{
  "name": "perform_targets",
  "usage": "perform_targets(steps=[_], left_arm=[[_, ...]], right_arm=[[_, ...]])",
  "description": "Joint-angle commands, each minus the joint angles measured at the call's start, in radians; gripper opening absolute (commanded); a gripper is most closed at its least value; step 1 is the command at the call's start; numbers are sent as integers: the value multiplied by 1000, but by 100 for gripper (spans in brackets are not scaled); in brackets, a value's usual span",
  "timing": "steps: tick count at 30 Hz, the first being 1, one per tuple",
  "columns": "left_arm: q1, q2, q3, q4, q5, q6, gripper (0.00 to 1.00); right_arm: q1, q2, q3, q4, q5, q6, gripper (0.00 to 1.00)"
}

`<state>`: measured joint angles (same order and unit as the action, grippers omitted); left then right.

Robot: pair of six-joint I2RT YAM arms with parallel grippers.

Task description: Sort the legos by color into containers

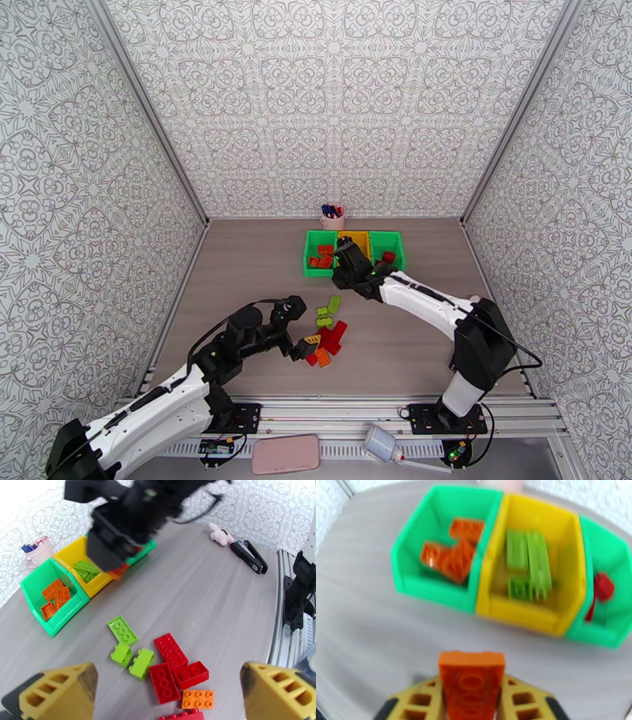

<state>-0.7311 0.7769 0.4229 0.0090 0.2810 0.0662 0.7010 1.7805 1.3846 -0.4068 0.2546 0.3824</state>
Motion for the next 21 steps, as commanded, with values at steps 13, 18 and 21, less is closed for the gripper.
perform_targets(steps=[13, 18, 21], left_arm=[[9, -31, -14, -17, -27, -33, 100], [11, -31, -16, -12, -27, -33, 100], [10, -33, -13, -17, -26, -32, 100]], right_arm=[[-58, 471, 507, 172, -27, -188, 26], [-67, 541, 632, 82, -32, -146, 30], [-67, 524, 640, 79, -42, -152, 44]])
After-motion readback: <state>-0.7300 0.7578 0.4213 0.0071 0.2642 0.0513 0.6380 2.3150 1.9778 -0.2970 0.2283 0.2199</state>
